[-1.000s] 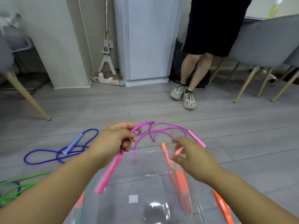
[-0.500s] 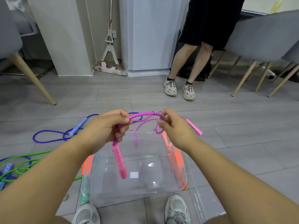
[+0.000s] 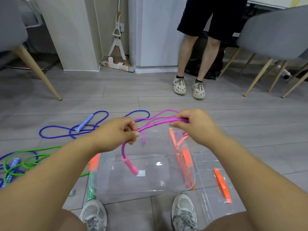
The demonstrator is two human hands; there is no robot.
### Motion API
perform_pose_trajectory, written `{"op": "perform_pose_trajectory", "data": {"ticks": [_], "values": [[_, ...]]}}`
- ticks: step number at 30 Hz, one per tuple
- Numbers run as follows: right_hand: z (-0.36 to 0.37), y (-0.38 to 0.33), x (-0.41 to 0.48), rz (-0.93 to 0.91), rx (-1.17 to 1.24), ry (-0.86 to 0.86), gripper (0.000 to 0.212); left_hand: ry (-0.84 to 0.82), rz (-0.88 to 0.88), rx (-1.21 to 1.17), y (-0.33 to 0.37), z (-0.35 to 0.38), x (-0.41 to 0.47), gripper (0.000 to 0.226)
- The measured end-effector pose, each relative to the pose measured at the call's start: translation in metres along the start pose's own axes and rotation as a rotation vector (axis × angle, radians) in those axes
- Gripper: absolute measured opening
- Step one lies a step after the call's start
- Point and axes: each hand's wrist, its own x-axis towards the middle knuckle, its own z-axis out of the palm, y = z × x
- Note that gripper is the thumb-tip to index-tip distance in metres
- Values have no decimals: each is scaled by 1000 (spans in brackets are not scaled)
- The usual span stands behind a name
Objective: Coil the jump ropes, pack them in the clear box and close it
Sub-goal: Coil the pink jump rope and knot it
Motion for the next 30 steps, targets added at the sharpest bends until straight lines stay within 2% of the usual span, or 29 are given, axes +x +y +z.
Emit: {"op": "perform_pose_trajectory", "data": {"ticks": [4,6,9,12,15,18,23,27,30], "values": [[-12,8,-1,101,198,210,34,-87,-68,224,-10,-7,-4,11],[-11,2,-2,90,270,236,35,-135,-90,269,-11,-6,-4,25],[-5,-14,-2,32,373,200,26,-189,-93,282,-11,-3,-3,32],[3,-28,-2,-29,406,119,22,-137,-15,87,-5,2,0,39],[12,-36,-2,-88,375,12,16,-36,112,-171,7,10,6,26],[10,-34,-1,-91,338,27,16,27,143,-335,17,14,8,18],[-1,1,-3,24,171,43,17,93,91,-439,14,5,9,20],[-10,39,-9,159,68,121,35,197,27,-540,3,-8,12,19],[-16,63,-16,316,37,142,39,232,-2,-611,-2,-15,12,21]]}}
